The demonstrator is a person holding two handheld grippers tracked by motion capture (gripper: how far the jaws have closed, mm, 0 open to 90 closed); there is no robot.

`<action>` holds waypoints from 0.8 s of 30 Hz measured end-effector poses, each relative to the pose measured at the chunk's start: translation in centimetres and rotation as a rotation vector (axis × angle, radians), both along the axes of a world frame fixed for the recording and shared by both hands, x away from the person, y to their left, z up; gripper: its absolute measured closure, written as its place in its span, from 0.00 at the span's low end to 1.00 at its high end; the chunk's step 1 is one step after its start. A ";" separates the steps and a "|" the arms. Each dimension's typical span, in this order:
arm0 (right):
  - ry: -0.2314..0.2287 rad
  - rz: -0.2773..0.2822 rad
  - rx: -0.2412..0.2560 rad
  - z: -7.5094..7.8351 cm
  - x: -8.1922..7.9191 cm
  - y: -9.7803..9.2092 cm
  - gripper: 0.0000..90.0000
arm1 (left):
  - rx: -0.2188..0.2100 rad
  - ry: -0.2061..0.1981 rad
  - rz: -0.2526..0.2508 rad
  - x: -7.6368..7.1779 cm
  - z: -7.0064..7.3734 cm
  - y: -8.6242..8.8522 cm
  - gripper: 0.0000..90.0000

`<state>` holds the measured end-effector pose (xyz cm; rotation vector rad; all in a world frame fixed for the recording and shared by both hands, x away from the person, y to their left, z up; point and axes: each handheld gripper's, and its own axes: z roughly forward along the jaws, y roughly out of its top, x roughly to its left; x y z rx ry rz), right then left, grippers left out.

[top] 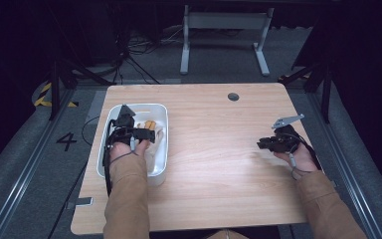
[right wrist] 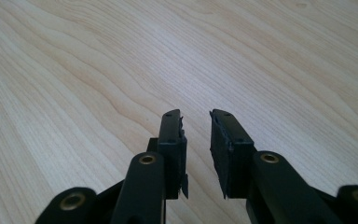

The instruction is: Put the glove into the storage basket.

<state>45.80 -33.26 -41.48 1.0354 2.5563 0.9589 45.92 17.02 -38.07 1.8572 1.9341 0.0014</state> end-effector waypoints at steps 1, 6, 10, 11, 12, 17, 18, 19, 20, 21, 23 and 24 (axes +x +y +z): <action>-0.004 0.001 0.007 0.0 0.2 0.0 0.82 | -0.005 -0.044 -0.012 -0.5 0.7 0.0 0.01; -0.005 -0.006 0.013 0.2 0.3 -0.1 0.82 | -0.003 -0.120 -0.047 -1.7 1.9 -0.1 0.08; -0.021 -0.013 0.016 0.6 0.0 -0.3 0.82 | -0.084 -0.224 -0.111 -3.0 3.1 -0.2 0.11; -0.026 -0.015 0.022 0.8 -0.1 -0.5 0.82 | -0.104 -0.247 -0.132 -3.3 3.4 -0.2 0.11; -0.030 -0.019 0.032 1.0 -0.4 -0.8 0.82 | -0.121 -0.276 -0.160 -3.8 3.7 -0.4 0.11; -0.041 -0.017 0.029 1.3 -1.0 -1.2 0.81 | -0.162 -0.336 -0.267 -5.0 4.3 -2.1 0.12; -0.041 -0.017 0.029 1.3 -1.0 -1.2 0.81 | -0.162 -0.336 -0.267 -5.0 4.3 -2.1 0.13; -0.048 -0.014 0.035 1.5 -1.2 -1.3 0.81 | -0.164 -0.370 -0.290 -5.4 4.5 -2.7 0.13; -0.048 -0.014 0.035 1.5 -1.2 -1.3 0.81 | -0.170 -0.390 -0.306 -5.6 4.6 -3.2 0.13; -0.050 -0.013 0.038 1.5 -1.2 -1.4 0.81 | -0.183 -0.426 -0.334 -5.9 4.7 -4.0 0.13; -0.057 -0.014 0.045 1.7 -1.3 -1.5 0.81 | -0.204 -0.447 -0.380 -6.2 4.7 -5.2 0.13; -0.057 -0.016 0.046 1.7 -1.3 -1.5 0.81 | -0.220 -0.458 -0.421 -6.4 4.6 -6.2 0.13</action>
